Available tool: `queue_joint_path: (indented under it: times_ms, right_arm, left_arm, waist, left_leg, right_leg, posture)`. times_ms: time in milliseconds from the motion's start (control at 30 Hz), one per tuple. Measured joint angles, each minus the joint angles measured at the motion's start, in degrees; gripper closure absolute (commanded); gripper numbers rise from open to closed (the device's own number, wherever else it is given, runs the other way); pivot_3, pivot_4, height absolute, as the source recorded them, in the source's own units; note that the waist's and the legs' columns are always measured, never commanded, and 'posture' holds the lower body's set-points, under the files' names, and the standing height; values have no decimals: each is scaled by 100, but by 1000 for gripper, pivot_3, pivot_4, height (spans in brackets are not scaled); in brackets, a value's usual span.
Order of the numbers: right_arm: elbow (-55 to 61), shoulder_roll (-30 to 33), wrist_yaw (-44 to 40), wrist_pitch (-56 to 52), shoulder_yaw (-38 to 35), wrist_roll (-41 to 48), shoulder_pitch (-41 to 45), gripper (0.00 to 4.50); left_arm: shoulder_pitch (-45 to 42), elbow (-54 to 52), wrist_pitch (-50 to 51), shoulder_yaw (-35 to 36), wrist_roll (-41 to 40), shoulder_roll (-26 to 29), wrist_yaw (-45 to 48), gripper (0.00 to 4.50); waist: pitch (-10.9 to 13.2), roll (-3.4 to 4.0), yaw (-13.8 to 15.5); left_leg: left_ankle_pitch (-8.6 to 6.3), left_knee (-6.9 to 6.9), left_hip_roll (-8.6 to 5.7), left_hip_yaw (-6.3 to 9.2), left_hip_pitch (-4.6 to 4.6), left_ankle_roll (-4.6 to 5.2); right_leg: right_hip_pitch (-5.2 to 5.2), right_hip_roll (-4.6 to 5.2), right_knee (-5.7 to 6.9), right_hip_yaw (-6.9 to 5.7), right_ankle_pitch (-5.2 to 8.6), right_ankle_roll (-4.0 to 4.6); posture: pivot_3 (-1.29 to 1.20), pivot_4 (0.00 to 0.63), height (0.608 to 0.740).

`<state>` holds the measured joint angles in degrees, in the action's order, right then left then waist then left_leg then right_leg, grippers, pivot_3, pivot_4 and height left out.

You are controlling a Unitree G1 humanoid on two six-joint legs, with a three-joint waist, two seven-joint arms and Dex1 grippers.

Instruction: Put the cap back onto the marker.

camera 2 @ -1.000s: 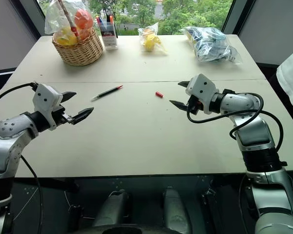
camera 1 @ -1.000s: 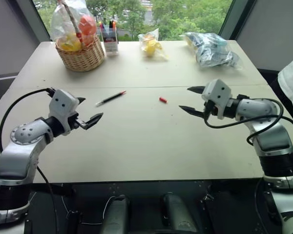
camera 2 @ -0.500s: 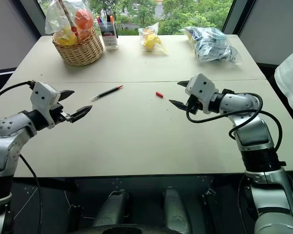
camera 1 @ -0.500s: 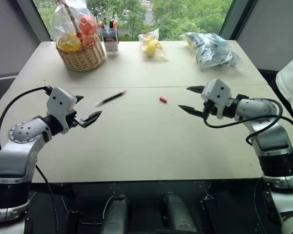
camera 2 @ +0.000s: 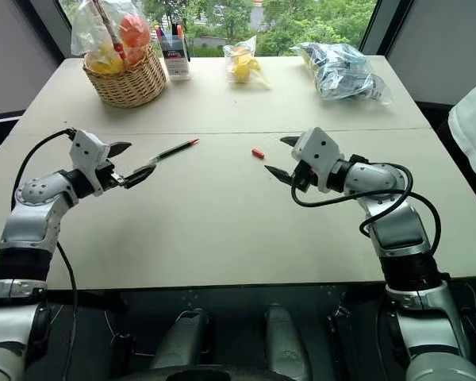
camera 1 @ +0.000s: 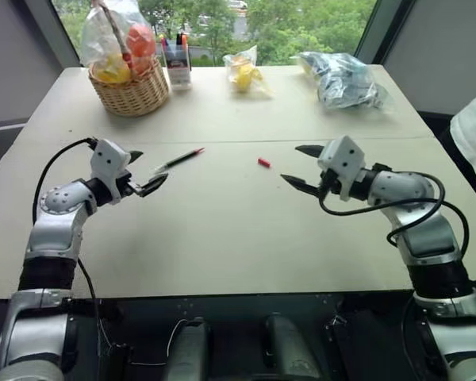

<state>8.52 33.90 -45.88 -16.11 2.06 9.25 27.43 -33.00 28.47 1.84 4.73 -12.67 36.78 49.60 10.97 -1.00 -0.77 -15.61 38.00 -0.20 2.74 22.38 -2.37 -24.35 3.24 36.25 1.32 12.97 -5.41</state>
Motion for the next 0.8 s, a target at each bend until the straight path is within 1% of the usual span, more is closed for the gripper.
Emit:
queue_joint_path:
  times_ms: [200, 300, 400, 633, 800]
  right_arm:
    - [556, -214, 322, -330, 4, 99, -431, 1155]
    - [787, -299, 505, -460, 1, 98, -649, 1155]
    - [1067, -353, 710, -587, -7, 96, -874, 1155]
    - [1450, -350, 1001, -779, -39, 84, -1152, 1155]
    - [1658, -333, 1147, -891, -69, 81, -1260, 1155]
  left_arm:
    - [-1351, 2249, -872, -235, 417, -107, 451, 55]
    - [-1810, 3001, -1144, -354, 669, -138, 491, 55]
    - [-2215, 3667, -1138, -396, 898, -276, 383, 55]
    - [-2534, 4362, -1059, -417, 1267, -482, 79, 55]
    - [-2631, 4587, -955, -455, 1482, -608, -190, 55]
  waist:
    - [0, -2, 18]
    - [0, -2, 0]
    - [0, -3, -5]
    - [1, -4, -3]
    - [1, -4, -2]
  left_leg:
    - [0, 3, -5, 1, 6, 1]
    - [-2, 2, -4, 1, 5, 3]
    - [-2, 2, -4, 3, 5, 4]
    - [-3, 2, -4, 5, 5, 5]
    - [-3, 2, -4, 6, 6, 5]
  right_leg:
    - [0, 2, -1, -2, -1, -2]
    - [0, 2, -1, -2, 0, -2]
    - [-1, 0, 1, -3, 0, -3]
    - [0, 0, 1, -4, 0, -4]
    - [-1, 0, 1, -4, 0, -4]
  posture:
    - [0, 150, 740]
    - [0, 150, 740]
    - [0, 150, 740]
    - [0, 150, 740]
    - [0, 150, 740]
